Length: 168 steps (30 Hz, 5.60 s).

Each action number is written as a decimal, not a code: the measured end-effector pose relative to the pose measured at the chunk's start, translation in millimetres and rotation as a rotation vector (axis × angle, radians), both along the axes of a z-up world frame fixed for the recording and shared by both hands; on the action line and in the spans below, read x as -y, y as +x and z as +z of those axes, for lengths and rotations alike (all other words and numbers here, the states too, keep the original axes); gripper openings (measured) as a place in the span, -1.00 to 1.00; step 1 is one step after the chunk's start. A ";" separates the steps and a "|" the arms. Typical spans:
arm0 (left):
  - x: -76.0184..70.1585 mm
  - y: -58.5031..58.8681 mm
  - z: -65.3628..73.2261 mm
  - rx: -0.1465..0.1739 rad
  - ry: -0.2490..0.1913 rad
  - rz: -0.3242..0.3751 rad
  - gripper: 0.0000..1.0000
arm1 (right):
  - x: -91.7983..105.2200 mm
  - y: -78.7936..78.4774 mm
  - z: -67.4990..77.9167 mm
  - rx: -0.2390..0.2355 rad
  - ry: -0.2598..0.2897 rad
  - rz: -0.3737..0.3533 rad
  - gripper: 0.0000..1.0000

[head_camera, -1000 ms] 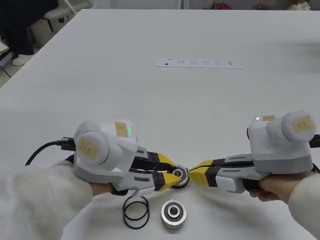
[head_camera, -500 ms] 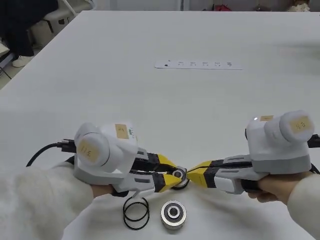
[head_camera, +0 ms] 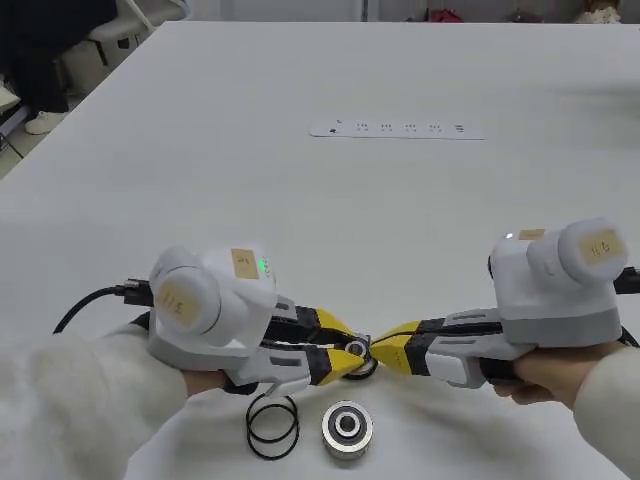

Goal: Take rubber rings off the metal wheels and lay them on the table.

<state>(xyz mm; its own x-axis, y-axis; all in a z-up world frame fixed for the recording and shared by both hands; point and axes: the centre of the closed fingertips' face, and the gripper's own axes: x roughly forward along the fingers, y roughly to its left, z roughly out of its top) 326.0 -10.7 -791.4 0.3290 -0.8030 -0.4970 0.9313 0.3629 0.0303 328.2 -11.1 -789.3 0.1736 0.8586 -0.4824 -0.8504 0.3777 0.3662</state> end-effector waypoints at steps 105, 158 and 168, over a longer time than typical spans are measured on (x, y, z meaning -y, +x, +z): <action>-48.9 -6.8 64.8 0.033 -0.037 0.053 0.01 | 3.3 5.5 30.8 -0.018 0.050 -0.070 -1.00; -145.3 -96.4 84.2 -0.003 -0.081 0.325 1.00 | -58.6 -60.6 38.2 -0.041 0.039 0.177 -1.00; -152.0 -100.7 75.6 -0.010 -0.071 0.347 1.00 | -65.7 -86.2 20.7 -0.065 -0.012 0.261 -1.00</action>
<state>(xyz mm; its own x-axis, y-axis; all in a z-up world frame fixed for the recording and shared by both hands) 225.3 141.4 -715.7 0.5836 -0.6772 -0.4481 0.7526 0.6583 -0.0147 242.0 54.6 -768.5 -0.0845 0.8643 -0.4959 -0.8943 0.1536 0.4202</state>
